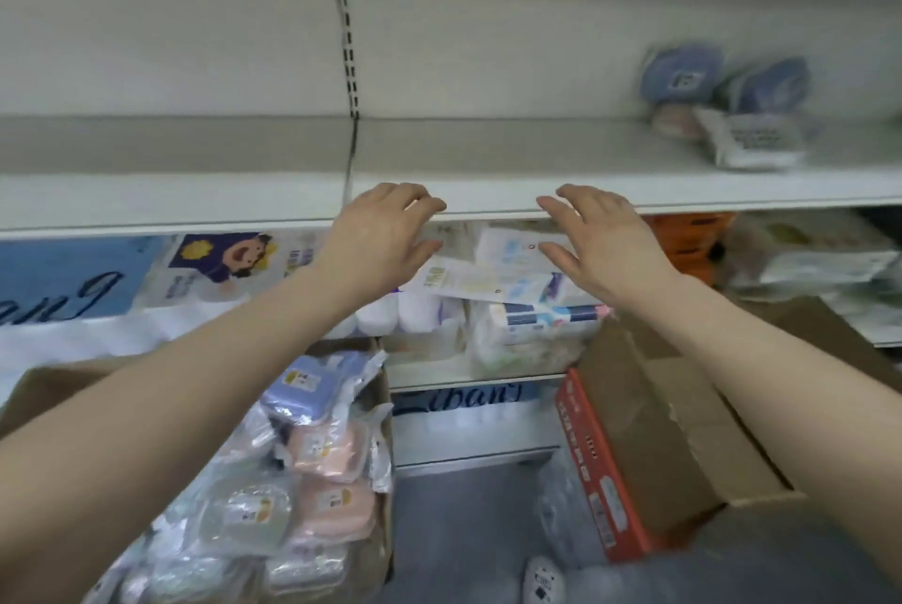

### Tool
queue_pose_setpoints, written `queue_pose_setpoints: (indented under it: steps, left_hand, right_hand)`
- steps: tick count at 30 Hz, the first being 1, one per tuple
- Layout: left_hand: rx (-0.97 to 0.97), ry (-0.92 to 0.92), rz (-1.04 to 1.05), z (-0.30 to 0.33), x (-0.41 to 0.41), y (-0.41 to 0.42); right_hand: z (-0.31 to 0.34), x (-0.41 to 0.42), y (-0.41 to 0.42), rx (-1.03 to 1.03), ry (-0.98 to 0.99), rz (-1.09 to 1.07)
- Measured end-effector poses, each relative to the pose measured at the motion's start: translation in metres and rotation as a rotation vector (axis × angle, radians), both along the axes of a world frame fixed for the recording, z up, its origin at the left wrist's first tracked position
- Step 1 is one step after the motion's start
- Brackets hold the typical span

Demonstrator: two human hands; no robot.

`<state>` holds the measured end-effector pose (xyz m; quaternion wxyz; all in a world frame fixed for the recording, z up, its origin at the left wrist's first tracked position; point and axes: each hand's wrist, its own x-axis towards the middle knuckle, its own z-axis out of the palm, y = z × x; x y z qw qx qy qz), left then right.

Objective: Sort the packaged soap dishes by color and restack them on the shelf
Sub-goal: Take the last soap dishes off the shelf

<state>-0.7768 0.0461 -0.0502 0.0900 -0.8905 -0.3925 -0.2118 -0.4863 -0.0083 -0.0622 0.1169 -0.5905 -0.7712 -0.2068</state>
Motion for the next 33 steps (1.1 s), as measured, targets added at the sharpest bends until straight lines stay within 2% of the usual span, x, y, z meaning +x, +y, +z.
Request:
queue_pose_setpoints:
  steps: [8,15,21,29,33]
  left_hand:
    - [-0.019,-0.083,-0.092,0.03,0.208,0.046]
    - [-0.068,-0.059,-0.086,0.022,0.321,0.088]
    - [-0.026,-0.009,-0.101,0.023,0.381,0.127]
    - [0.097,0.03,-0.149,0.039,0.458,0.203]
    - [0.074,0.064,-0.05,0.047,0.486,0.237]
  right_hand:
    - [0.028,0.2,0.012,0.039,-0.035,-0.166]
    - [0.039,0.325,0.05,-0.068,0.014,-0.337]
    - [0.035,0.375,0.092,-0.148,0.086,-0.415]
    - [0.014,0.397,0.124,-0.131,0.108,-0.325]
    - [0.02,0.402,0.12,-0.131,0.096,-0.265]
